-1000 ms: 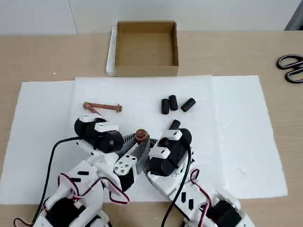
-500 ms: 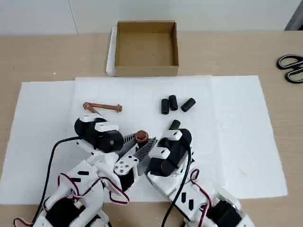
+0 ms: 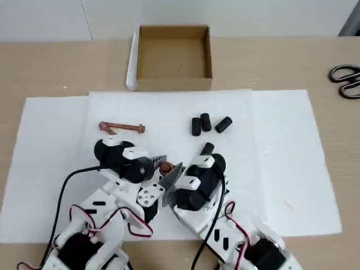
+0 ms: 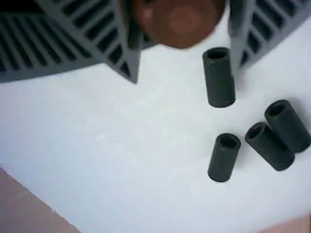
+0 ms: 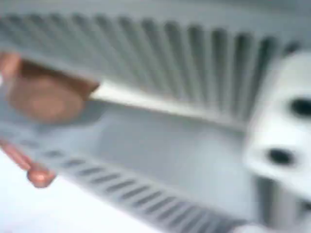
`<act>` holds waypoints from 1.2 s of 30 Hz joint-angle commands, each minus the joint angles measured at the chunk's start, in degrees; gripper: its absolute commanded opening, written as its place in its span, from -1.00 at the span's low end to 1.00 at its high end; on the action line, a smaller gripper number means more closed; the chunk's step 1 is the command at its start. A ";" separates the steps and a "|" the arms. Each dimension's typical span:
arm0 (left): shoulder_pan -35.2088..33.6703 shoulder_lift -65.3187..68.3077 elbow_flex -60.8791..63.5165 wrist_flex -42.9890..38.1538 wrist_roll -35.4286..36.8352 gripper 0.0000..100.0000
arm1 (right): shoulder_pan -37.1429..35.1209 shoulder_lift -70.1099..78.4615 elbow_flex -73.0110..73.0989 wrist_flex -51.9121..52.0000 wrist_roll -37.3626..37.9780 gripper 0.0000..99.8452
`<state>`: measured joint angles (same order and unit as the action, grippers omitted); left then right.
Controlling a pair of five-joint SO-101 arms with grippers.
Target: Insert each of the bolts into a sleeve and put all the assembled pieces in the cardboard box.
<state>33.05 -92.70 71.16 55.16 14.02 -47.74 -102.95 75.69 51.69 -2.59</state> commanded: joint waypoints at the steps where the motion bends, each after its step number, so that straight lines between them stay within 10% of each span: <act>1: -1.14 0.18 -0.66 -1.14 -1.85 -0.77 | 0.48 -0.31 -1.05 -2.77 0.53 -0.99; 18: -1.23 0.26 -11.21 -1.32 0.00 -0.78 | 0.48 -0.75 2.64 -4.53 0.44 -0.99; 36: -26.20 33.58 -35.47 -13.01 2.37 -0.78 | 16.40 -0.13 2.90 -7.60 0.44 -0.99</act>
<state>8.88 -65.71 43.38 43.65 14.99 -34.90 -103.03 78.77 46.15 -2.59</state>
